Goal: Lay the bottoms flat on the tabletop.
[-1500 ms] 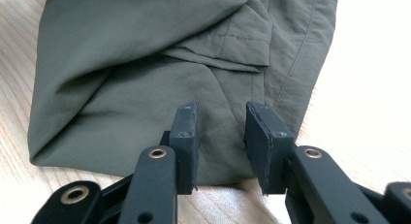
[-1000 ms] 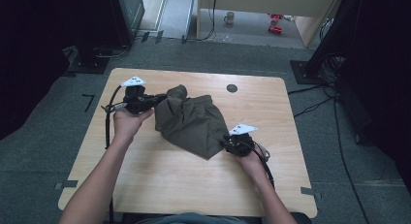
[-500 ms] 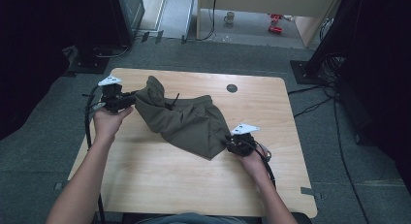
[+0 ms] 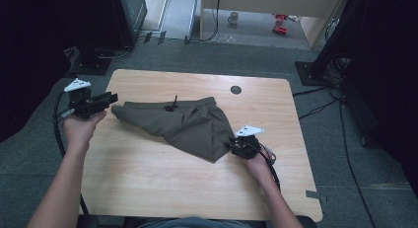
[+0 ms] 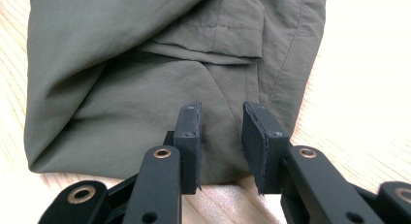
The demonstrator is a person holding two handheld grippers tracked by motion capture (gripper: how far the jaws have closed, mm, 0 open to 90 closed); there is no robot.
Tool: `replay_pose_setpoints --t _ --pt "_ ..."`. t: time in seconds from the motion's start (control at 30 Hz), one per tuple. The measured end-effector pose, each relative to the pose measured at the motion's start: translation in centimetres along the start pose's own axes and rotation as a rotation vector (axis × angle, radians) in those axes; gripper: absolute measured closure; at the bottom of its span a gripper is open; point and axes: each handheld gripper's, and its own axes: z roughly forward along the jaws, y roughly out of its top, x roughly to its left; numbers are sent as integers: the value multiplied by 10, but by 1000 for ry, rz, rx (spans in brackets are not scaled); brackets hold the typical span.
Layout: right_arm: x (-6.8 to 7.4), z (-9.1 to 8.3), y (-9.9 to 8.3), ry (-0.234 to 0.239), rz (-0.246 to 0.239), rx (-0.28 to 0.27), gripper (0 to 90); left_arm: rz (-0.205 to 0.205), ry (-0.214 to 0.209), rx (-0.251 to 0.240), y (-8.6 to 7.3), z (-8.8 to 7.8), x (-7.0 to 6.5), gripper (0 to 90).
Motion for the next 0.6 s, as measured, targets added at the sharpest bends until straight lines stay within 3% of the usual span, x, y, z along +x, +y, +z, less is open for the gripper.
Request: replay_pose_setpoints --t 0.23,0.4,0.47,0.6 --pt "-3 0 1 19 62 0 666 32 -39 50 -11 8 -16 647" --pt "-1 -6 6 4 54 -47 666 36 -68 94 -28 25 -27 640" --pt "-2 -6 13 19 70 -15 651 30 -79 101 -34 31 -29 640" --pt "1 -5 17 19 60 -36 635 24 -108 137 -46 40 -33 643"
